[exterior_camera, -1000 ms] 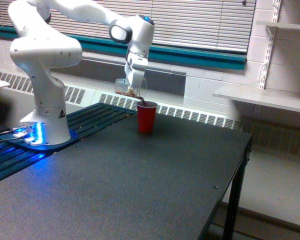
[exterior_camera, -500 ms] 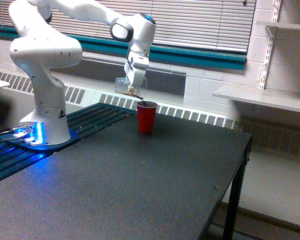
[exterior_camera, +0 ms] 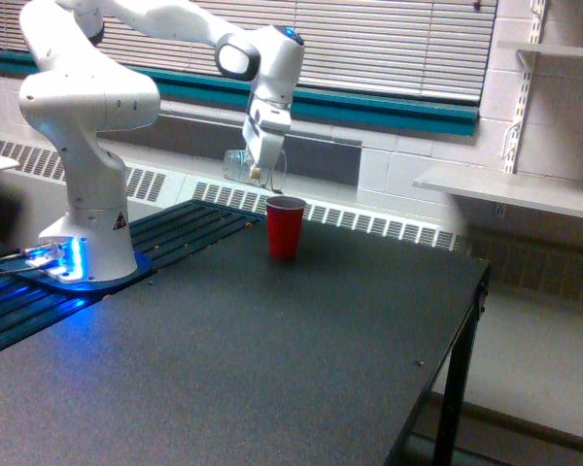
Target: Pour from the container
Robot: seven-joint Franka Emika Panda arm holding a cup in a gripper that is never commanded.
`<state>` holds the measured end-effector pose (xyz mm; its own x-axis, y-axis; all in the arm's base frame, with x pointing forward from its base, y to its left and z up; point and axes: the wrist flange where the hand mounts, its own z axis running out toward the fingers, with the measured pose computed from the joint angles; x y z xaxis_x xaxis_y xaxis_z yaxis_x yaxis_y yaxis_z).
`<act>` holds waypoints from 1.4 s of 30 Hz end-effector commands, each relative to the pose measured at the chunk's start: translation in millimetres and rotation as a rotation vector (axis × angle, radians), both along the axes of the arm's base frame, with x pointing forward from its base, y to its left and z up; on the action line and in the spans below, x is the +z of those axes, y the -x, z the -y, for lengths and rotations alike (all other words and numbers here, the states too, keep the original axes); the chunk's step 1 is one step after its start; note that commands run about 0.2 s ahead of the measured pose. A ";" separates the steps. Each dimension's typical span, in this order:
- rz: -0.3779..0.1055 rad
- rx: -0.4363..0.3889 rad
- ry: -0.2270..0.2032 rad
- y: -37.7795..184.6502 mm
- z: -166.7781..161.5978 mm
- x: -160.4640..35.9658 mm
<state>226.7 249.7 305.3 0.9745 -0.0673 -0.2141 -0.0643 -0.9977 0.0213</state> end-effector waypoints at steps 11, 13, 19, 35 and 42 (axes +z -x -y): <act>-0.007 0.048 -0.008 7.7 -4.7 5.2; 0.001 0.038 -0.006 6.7 -3.7 6.2; 0.008 0.041 -0.004 8.7 -3.4 9.3; 0.013 0.030 -0.014 12.5 2.3 12.1; 0.029 0.016 -0.020 13.2 7.5 17.0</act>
<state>214.8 244.7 318.5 0.9790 -0.0360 -0.2004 -0.0366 -0.9993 0.0007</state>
